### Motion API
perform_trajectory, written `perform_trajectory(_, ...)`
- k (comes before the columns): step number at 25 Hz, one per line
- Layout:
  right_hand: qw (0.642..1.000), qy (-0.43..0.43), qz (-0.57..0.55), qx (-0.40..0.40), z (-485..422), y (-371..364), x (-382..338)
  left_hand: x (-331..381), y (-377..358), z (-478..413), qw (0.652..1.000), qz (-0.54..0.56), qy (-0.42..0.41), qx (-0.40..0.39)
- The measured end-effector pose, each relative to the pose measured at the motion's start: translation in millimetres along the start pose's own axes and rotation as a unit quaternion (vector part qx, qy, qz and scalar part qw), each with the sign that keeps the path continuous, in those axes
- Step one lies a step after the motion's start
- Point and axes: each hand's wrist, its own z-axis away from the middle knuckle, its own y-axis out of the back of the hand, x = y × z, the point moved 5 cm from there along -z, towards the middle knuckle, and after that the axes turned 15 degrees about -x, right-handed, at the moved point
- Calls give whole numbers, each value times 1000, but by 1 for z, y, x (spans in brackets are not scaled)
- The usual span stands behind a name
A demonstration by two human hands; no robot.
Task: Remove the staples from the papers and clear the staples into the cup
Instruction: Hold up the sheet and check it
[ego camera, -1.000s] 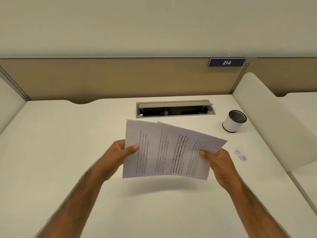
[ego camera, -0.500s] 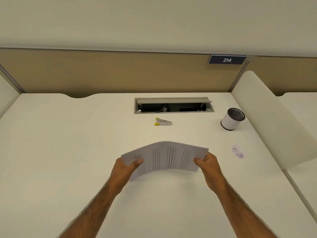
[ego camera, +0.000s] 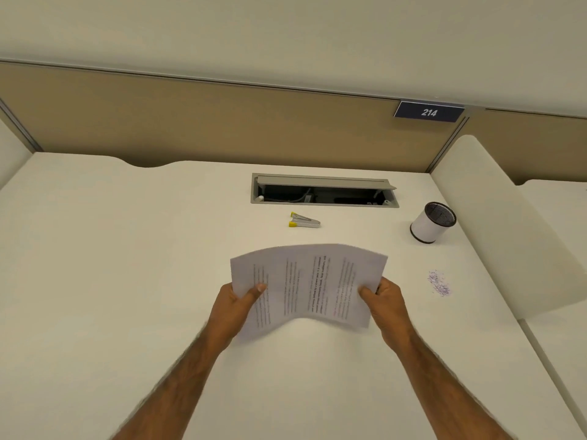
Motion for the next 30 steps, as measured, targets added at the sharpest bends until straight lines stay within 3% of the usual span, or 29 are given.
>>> perform_trajectory(5,997,-22,-23,-71,-14,8,-37,22,17,-1,978,173,60,-102)
perform_trajectory(15,975,-131,-37,-178,-63,-9,-21,4,18,10,959,271,85,-9)
perform_trajectory(20,967,-149,-34,-203,-86,-15,-11,2,23,4,962,256,93,34)
perform_trajectory(22,974,-138,-21,-180,-96,-14,-15,6,26,-1,965,243,90,38)
perform_trajectory(26,994,-34,98,-16,-140,-9,-46,8,36,-12,968,228,92,41)
perform_trajectory(28,972,26,234,21,-167,-17,-66,6,39,-18,970,220,97,38)
perform_trajectory(30,938,51,343,9,-195,-31,-79,3,39,-23,971,214,102,35)
